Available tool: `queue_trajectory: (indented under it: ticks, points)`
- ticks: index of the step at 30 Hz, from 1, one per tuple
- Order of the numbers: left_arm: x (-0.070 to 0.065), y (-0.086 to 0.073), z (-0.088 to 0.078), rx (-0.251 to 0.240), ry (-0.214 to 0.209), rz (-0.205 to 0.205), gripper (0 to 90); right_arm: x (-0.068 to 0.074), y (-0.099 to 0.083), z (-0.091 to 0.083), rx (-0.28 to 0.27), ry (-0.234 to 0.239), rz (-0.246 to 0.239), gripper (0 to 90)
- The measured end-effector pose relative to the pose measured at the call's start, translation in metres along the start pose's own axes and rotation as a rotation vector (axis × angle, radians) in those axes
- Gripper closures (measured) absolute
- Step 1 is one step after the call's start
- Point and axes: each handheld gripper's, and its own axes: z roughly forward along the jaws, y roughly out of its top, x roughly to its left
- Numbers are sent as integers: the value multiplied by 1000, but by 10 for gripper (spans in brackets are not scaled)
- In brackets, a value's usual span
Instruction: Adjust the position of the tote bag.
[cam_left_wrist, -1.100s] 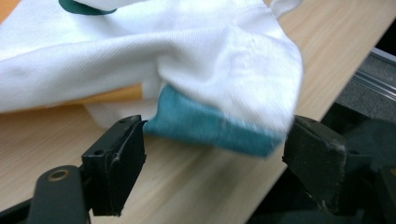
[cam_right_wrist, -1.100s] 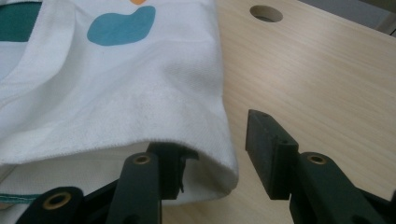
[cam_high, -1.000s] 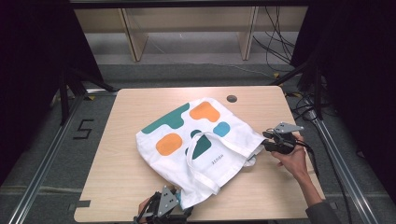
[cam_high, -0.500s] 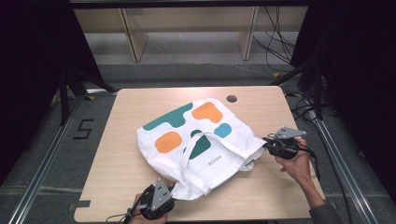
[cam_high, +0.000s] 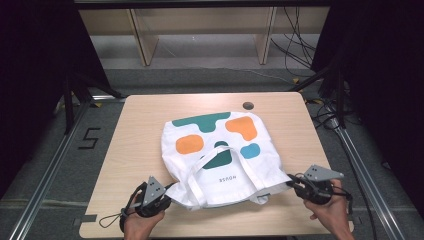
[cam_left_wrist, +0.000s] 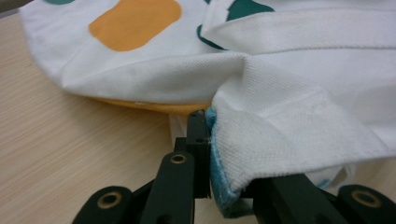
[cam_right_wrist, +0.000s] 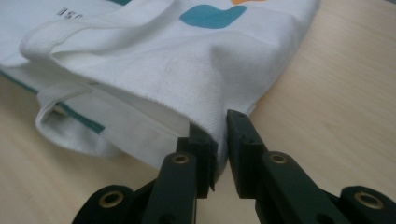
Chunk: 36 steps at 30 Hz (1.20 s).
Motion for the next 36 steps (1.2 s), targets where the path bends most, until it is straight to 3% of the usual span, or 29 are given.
queue_trajectory:
  ticks: [1, 2, 3, 4, 5, 6, 7, 8, 9, 10, 11, 13, 14, 16, 18, 19, 20, 22, 24, 25, 27, 28, 29, 31, 33, 34, 36]
  points:
    - [0, 0, 0, 0, 0, 0, 800, 0, 0, 0, 0, 0, 0, 812]
    - [8, 0, 0, 15, 2, 52, 800, 6, -2, -1, 15, 7, -12, 810]
    - [9, -1, 0, 16, 3, 27, 796, 11, -4, -2, 25, 10, -24, 808]
    - [14, -2, 0, 35, 1, 64, 787, 14, -5, -2, 33, 12, -42, 806]
    - [11, -4, 2, 18, -1, 8, 753, 17, -5, -1, 43, 10, -45, 801]
    - [12, -5, 0, 31, 16, 1, 667, 18, -5, 0, 52, -2, -61, 768]
    - [13, -5, -1, 47, 22, 40, 639, 18, -5, 1, 52, -1, -61, 731]
    - [8, -5, -1, 61, 35, 29, 596, 16, -4, 2, 43, -1, -86, 677]
    - [4, -5, -1, 64, 52, 50, 545, 16, -4, 2, 26, -10, -83, 615]
    - [2, -4, -3, 76, 59, 94, 490, 16, -3, 2, 11, -17, -83, 577]
    - [-1, -2, -4, 84, 40, 119, 463, 15, -2, 2, 3, -4, -93, 550]
    - [-5, -1, -6, 89, 22, 135, 428, 14, -1, 2, -30, 6, -117, 515]
    - [-13, -1, -8, 82, 22, 140, 418, 14, 0, 2, -33, 11, -124, 508]
    - [-15, -1, -9, 100, 9, 150, 401, 14, 1, 2, -32, 13, -150, 498]
    - [-15, 0, -6, 119, 10, 194, 402, 16, 4, 5, -20, 22, -169, 495]
    - [-14, 1, -3, 120, 8, 193, 405, 17, 6, 7, -17, 26, -186, 493]
    - [-15, 1, -3, 114, 41, 151, 402, 19, 8, 9, -9, 25, -197, 491]
    - [-14, 2, -2, 106, 45, 156, 402, 23, 10, 13, 8, 46, -211, 488]
    - [-12, 6, -2, 66, 63, 134, 410, 23, 12, 18, 5, 54, -236, 488]
    - [-11, 7, -2, 65, 49, 133, 415, 23, 12, 19, 14, 51, -239, 504]
    - [-11, 8, -2, 55, 52, 144, 414, 23, 13, 19, 10, 52, -237, 538]
    - [-10, 12, -2, 62, 57, 171, 403, 20, 16, 17, -25, 71, -241, 673]
    - [-10, 12, -2, 62, 57, 171, 386, 18, 19, 15, -32, 72, -242, 739]
    - [-10, 17, -4, 39, 43, 168, 370, 14, 25, 10, -84, 88, -191, 840]
    - [-8, 19, -5, 45, 27, 182, 394, 7, 32, 7, -122, 96, -124, 876]
    - [-8, 19, -4, 34, 16, 169, 427, 5, 34, 6, -133, 114, -71, 880]
    - [-4, 19, -4, 39, 6, 188, 538, -1, 39, 6, -155, 129, -41, 882]
